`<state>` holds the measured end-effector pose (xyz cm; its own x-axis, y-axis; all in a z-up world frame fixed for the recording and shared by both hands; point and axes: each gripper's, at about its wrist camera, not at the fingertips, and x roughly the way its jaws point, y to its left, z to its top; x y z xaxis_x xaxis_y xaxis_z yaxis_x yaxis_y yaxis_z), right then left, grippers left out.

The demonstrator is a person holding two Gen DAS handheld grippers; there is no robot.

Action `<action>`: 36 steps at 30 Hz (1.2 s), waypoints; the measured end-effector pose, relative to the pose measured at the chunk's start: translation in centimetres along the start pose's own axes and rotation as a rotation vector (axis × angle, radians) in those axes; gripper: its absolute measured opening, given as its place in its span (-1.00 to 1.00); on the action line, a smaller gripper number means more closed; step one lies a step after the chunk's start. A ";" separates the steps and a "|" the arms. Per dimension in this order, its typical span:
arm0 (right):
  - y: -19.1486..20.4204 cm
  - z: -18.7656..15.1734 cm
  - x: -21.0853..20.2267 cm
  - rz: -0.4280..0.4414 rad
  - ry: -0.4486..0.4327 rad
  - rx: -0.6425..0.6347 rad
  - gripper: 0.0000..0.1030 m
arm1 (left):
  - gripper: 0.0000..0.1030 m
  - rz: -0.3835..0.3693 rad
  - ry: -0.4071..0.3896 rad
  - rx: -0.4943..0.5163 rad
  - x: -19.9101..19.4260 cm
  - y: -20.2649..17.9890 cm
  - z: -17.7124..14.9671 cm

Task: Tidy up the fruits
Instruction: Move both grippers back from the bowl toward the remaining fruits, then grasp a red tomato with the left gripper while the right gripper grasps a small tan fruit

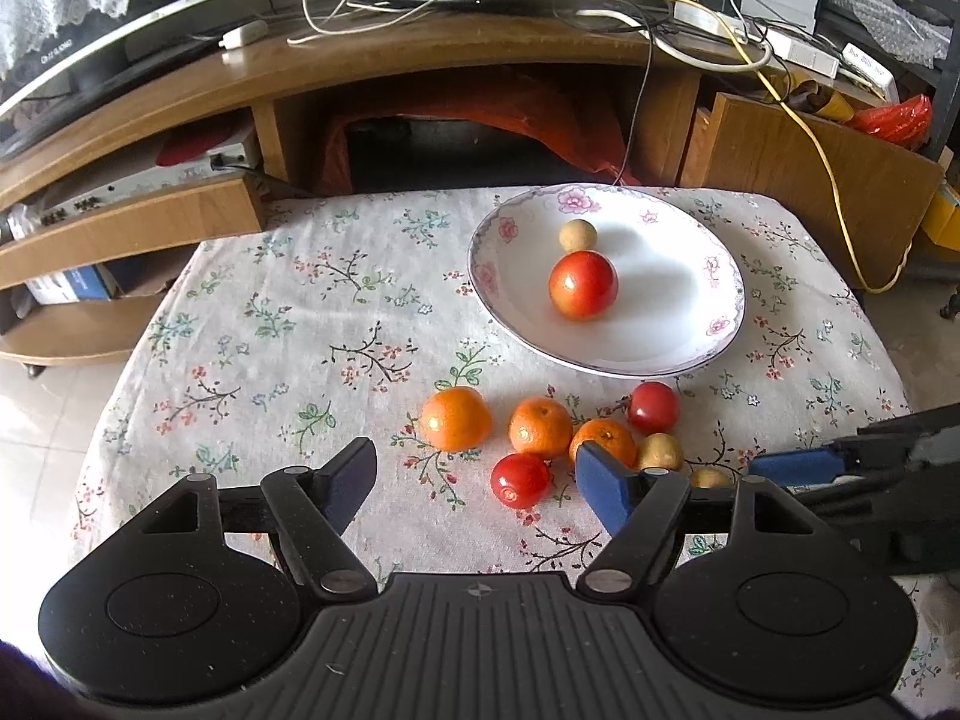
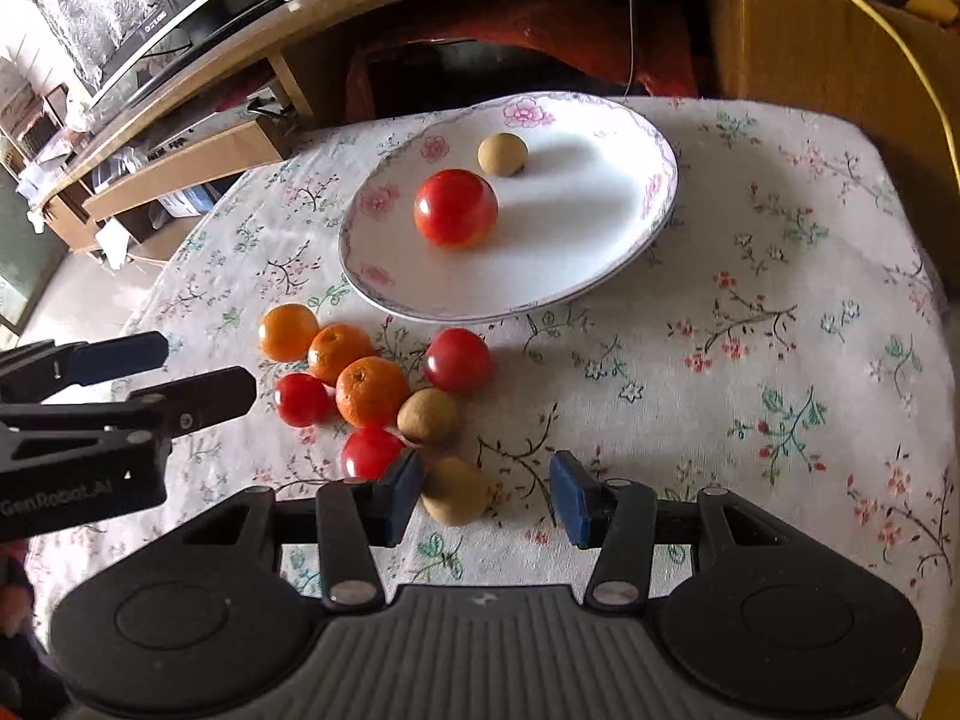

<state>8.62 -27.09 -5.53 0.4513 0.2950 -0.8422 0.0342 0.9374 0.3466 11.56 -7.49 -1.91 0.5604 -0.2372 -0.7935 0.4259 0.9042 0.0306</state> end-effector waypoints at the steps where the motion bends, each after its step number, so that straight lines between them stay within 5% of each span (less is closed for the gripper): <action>1: 0.2 -0.2 -0.1 -0.005 0.004 -0.017 -0.08 | 0.53 -0.003 0.003 -0.004 0.0 0.0 0.0; 30: 2.5 0.2 1.3 -0.009 0.009 -0.182 -0.10 | 0.55 -0.069 0.068 -0.090 1.2 1.2 -0.2; 31: 2.5 0.2 1.3 -0.014 0.010 -0.189 -0.12 | 0.55 -0.073 0.069 -0.087 1.2 1.1 -0.3; 33: 2.4 0.1 0.9 -0.019 0.023 -0.193 -0.47 | 0.55 -0.083 0.076 -0.081 1.3 0.9 -0.3; 36: 1.9 -0.3 0.5 0.006 0.039 -0.188 -0.49 | 0.55 -0.091 0.089 -0.071 1.6 0.4 -0.4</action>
<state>8.63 -25.10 -5.46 0.4161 0.3041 -0.8569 -0.1375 0.9526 0.2713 12.36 -7.35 -3.40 0.4553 -0.2899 -0.8418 0.4187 0.9041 -0.0849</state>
